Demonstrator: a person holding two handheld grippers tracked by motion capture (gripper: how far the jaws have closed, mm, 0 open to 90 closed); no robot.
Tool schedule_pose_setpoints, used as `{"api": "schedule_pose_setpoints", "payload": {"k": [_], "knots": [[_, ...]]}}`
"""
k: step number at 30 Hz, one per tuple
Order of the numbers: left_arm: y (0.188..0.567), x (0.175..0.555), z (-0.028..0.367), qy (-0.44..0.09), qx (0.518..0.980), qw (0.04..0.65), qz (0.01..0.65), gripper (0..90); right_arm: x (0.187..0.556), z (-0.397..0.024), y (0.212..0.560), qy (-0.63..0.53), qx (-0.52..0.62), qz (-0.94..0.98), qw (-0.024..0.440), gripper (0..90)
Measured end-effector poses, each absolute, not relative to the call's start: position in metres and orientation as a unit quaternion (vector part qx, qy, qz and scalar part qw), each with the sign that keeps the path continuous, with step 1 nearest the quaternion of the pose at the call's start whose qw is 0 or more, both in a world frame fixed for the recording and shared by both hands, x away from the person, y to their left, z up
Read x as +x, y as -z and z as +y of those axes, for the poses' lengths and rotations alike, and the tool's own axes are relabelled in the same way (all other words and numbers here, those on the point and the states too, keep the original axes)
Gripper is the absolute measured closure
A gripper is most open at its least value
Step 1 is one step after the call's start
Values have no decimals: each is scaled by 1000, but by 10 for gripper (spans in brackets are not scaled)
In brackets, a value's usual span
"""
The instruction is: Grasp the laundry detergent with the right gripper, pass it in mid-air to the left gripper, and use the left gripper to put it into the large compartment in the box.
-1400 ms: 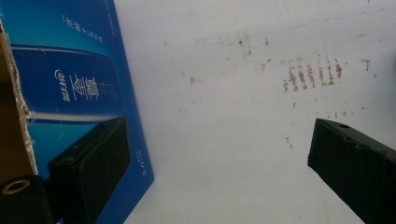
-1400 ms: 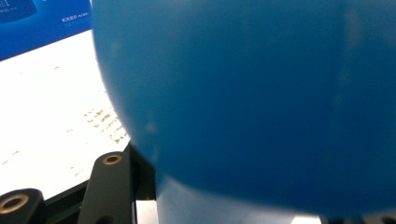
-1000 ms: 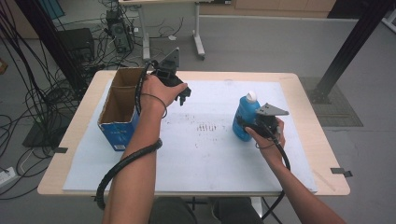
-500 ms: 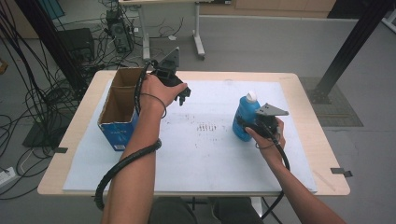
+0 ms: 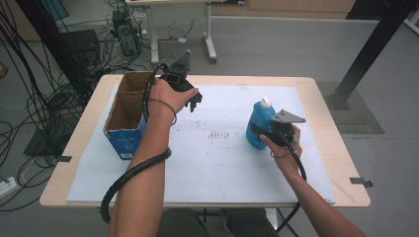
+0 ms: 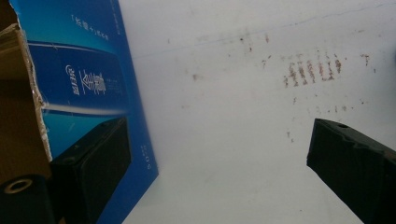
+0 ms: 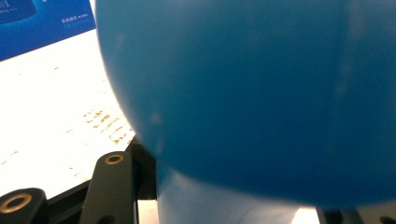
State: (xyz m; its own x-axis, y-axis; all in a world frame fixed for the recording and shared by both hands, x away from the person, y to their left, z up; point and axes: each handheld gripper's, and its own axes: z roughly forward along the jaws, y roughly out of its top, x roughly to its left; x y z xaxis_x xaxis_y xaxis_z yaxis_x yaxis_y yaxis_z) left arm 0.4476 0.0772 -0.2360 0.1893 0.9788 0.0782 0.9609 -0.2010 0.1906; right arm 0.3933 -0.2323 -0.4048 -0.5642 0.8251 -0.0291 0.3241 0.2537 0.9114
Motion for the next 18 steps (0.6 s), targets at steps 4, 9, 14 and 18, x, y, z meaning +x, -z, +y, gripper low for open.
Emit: {"api": "schedule_pose_setpoints", "payload": {"k": [4, 9, 14, 18], "knots": [[236, 448, 77, -91, 770, 48, 629, 68, 393, -232, 405, -475, 386, 745, 264, 444], [235, 447, 77, -93, 769, 49, 630, 68, 393, -232, 405, -476, 387, 744, 264, 447], [233, 447, 77, -93, 769, 48, 630, 68, 393, -232, 405, -477, 388, 744, 263, 448], [233, 447, 77, -94, 769, 50, 630, 68, 393, -232, 405, -477, 389, 743, 262, 448]]}}
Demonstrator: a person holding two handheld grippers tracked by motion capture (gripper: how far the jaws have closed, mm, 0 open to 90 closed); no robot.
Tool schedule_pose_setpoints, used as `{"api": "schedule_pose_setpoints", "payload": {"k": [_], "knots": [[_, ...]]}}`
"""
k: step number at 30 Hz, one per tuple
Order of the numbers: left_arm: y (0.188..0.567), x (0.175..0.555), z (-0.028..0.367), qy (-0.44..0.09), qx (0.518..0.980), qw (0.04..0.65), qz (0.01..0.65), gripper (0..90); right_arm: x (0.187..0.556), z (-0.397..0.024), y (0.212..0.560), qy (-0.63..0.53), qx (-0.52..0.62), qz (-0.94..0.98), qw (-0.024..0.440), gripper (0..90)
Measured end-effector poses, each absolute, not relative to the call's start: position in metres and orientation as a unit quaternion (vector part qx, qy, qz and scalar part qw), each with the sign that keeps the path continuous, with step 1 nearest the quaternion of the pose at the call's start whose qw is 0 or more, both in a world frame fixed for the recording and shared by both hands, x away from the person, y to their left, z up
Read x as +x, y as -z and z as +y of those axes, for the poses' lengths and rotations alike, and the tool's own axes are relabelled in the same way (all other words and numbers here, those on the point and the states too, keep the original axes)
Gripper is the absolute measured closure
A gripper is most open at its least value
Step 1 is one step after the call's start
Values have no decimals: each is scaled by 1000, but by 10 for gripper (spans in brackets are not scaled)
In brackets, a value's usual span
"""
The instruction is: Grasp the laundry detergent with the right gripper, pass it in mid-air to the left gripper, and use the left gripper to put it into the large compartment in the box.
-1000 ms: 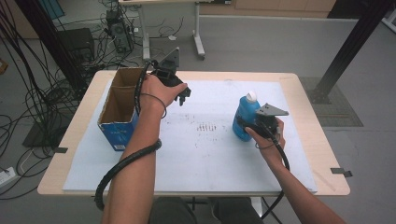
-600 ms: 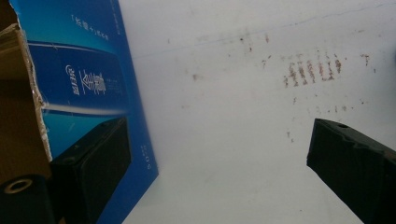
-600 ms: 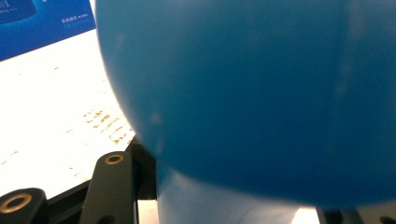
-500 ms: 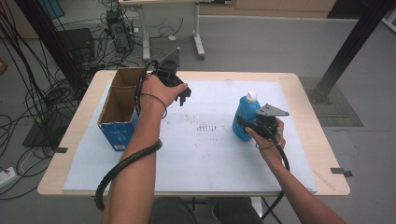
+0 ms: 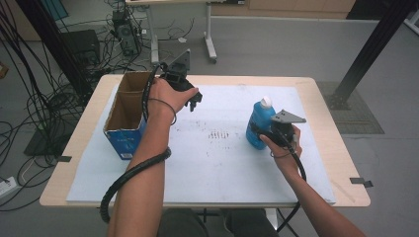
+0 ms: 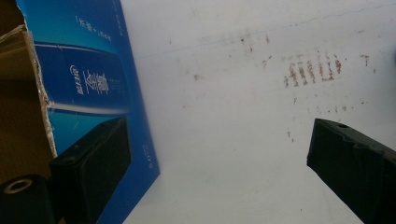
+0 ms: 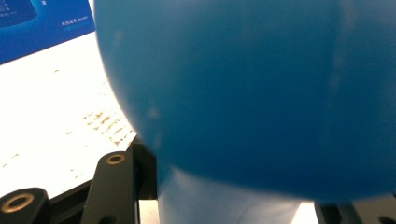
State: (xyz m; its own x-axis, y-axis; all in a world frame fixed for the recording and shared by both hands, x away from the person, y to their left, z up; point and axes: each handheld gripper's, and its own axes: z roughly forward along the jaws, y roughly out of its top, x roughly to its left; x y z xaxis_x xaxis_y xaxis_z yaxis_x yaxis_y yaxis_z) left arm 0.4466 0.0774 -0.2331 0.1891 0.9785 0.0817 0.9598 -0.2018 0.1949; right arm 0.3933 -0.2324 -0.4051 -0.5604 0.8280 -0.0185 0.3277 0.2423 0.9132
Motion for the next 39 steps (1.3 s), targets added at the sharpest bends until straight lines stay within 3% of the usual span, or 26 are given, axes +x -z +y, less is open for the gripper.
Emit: {"api": "schedule_pose_setpoints", "payload": {"k": [39], "knots": [[232, 447, 73, -93, 771, 49, 628, 66, 393, -232, 406, -478, 391, 740, 266, 451]]}}
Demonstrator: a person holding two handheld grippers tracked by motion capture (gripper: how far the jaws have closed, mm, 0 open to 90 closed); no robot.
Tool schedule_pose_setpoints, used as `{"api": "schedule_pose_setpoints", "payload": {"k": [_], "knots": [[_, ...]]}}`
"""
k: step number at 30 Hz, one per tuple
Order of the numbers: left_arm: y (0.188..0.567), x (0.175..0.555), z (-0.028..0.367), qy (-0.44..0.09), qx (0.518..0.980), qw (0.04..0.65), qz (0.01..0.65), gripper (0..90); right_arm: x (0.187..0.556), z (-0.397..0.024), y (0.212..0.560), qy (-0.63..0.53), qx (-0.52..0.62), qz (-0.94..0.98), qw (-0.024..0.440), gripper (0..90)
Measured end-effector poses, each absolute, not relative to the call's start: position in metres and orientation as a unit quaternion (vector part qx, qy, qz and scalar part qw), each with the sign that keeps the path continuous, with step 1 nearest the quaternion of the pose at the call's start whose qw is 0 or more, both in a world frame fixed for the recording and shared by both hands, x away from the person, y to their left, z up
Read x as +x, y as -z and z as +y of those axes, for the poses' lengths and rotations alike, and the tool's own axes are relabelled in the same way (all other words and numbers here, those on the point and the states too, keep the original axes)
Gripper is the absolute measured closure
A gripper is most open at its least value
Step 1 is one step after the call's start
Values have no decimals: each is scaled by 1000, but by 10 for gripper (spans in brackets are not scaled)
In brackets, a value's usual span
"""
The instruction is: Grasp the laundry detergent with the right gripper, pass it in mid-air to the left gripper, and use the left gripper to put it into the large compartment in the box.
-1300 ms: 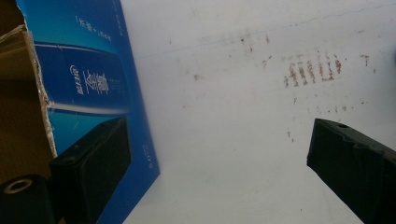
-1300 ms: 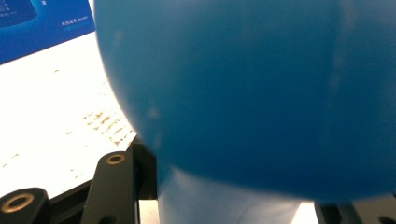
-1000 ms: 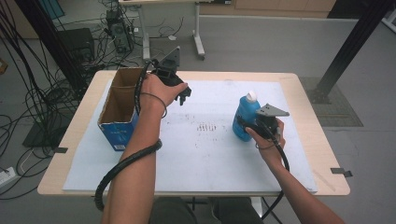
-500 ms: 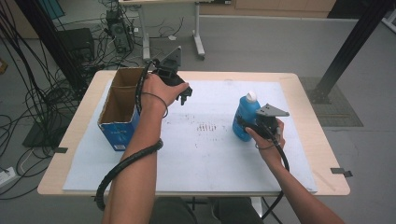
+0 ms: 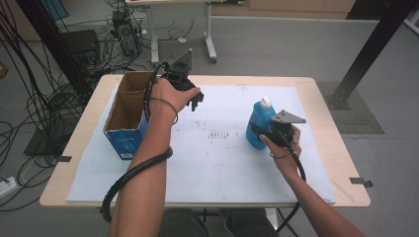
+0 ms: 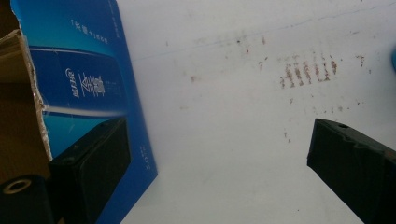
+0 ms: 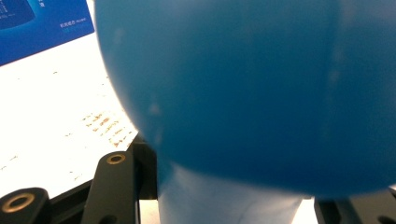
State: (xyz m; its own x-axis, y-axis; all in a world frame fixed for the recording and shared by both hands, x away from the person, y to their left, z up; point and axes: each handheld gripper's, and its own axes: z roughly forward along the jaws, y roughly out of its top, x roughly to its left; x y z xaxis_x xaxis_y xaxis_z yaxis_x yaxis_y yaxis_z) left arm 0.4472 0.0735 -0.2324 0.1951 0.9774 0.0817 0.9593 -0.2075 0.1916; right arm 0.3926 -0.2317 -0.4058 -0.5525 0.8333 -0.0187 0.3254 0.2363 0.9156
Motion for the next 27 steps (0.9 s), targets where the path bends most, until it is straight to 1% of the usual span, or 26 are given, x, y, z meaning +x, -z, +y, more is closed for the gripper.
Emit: {"api": "schedule_pose_setpoints", "payload": {"k": [19, 27], "knots": [[232, 447, 73, -92, 771, 50, 628, 65, 393, -232, 406, -479, 392, 739, 265, 452], [230, 447, 69, -92, 778, 50, 620, 65, 395, -234, 405, -481, 388, 744, 256, 454]]}}
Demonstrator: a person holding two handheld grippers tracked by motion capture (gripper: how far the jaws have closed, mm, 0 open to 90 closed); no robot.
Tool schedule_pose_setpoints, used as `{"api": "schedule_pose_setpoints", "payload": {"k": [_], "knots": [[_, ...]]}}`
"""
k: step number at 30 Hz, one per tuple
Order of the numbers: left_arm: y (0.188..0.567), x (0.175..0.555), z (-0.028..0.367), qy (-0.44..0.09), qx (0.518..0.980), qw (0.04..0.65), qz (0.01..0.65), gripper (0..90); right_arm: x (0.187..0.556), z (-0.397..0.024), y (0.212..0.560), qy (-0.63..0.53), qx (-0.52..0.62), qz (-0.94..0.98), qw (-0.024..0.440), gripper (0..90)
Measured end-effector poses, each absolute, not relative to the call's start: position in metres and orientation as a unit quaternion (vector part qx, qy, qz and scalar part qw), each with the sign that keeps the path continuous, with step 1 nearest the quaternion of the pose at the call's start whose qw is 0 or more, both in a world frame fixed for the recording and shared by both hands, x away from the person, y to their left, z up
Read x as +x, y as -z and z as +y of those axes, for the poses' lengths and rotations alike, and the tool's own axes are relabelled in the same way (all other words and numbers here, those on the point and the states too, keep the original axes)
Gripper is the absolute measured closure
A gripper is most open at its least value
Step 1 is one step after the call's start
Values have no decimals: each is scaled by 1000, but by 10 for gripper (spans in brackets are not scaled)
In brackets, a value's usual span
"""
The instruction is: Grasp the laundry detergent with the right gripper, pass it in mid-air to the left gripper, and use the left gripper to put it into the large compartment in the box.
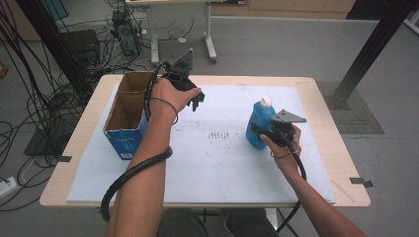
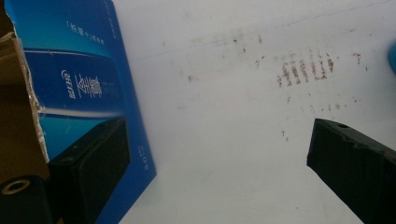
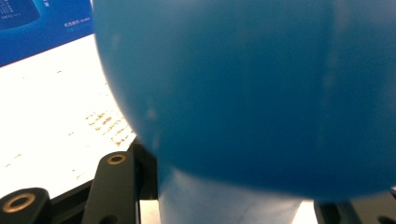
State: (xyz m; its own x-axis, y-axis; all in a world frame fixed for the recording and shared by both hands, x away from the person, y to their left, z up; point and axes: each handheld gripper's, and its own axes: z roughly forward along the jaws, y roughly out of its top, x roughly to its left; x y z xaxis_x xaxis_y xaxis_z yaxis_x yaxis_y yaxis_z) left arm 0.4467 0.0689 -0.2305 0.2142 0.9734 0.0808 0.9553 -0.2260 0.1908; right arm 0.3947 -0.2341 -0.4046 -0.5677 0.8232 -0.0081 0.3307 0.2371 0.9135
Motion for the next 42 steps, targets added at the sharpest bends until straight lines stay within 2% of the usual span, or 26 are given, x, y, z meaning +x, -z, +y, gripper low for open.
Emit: {"api": "schedule_pose_setpoints", "payload": {"k": [6, 23, 31, 42], "knots": [[218, 444, 64, -95, 792, 54, 601, 64, 397, -239, 394, -482, 385, 748, 245, 455], [166, 443, 56, -103, 848, 66, 516, 62, 428, -245, 320, -489, 329, 788, 179, 454], [138, 445, 54, -112, 867, 71, 481, 57, 450, -234, 288, -489, 305, 804, 146, 454], [114, 448, 57, -115, 892, 61, 433, 64, 472, -210, 267, -488, 262, 825, 110, 453]]}}
